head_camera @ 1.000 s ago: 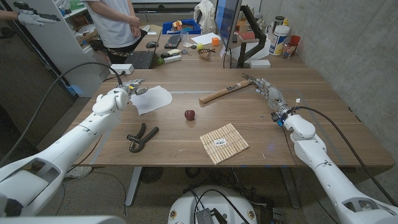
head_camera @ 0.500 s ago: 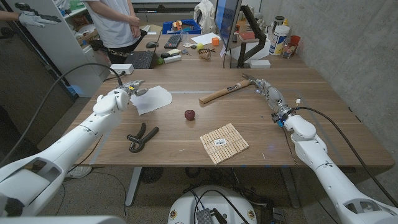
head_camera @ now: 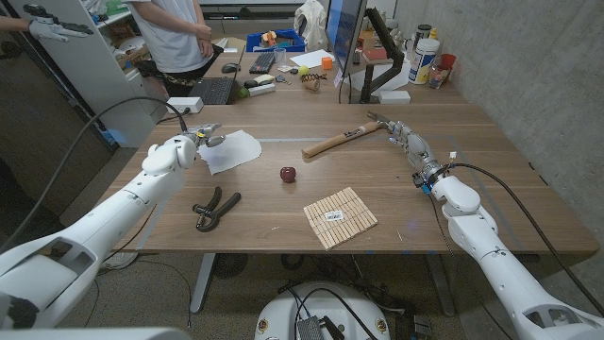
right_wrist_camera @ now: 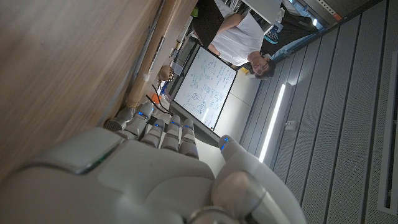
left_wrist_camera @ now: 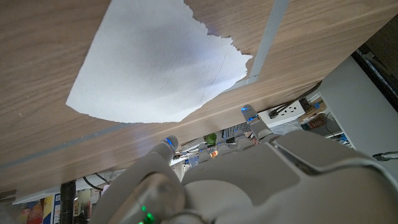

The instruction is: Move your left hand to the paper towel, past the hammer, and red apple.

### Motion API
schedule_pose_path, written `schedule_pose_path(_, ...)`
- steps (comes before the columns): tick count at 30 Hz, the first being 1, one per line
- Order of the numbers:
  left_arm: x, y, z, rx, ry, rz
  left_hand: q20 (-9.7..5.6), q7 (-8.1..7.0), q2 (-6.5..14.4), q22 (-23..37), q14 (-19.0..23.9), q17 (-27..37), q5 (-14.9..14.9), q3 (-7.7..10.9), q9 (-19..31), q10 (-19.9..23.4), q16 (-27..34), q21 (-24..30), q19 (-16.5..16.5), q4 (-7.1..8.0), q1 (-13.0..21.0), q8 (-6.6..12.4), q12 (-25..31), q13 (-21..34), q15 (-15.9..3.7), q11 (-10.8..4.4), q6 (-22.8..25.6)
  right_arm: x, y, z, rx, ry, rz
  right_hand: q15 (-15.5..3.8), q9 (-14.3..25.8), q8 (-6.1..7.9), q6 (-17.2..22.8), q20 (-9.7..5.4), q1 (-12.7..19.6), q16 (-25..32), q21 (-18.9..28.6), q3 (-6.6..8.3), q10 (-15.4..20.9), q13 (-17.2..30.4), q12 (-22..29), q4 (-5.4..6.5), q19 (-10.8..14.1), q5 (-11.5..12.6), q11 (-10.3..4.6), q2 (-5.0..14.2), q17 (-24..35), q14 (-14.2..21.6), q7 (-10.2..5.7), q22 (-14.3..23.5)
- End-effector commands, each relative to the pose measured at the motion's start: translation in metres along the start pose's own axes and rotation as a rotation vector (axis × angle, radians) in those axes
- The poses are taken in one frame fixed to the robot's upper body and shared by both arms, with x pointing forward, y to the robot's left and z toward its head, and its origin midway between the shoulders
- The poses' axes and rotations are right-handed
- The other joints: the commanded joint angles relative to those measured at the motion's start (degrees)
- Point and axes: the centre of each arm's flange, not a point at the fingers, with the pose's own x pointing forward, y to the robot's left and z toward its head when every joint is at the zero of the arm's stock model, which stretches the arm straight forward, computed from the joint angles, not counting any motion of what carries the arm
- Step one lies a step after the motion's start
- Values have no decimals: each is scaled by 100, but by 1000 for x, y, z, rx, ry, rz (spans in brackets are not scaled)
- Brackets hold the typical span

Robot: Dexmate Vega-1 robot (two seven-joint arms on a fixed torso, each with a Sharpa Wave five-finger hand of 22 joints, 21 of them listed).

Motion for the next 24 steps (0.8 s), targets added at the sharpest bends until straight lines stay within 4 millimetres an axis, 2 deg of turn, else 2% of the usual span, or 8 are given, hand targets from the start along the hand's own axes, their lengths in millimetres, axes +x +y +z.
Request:
schedule_pose_path(1, 1, -2, -6, 4, 10, -15, -57, -28, 13, 14, -1041, 10, 25, -24, 29, -167, 31, -4, -1764, -2, -21, 25, 27, 33, -402, -8, -55, -1, 2, 0, -9, -1, 4, -154, 24, 55, 79, -566, -32, 0, -7, -2, 36, 33, 36, 0, 22, 53, 30, 423, 16, -44, -13, 13)
schedule_pose_path(24, 9, -11, -7, 4, 14, -47, -81, -28, 30, 15, -1044, 6, 33, -47, 30, -161, 36, -27, -1756, -7, -18, 34, 26, 34, -407, -8, -66, -3, -1, -1, -33, 11, 14, -157, 26, 48, 76, -567, -41, 1, -39, -14, 36, 33, 35, 7, 34, 55, 32, 426, 17, -41, -6, 14)
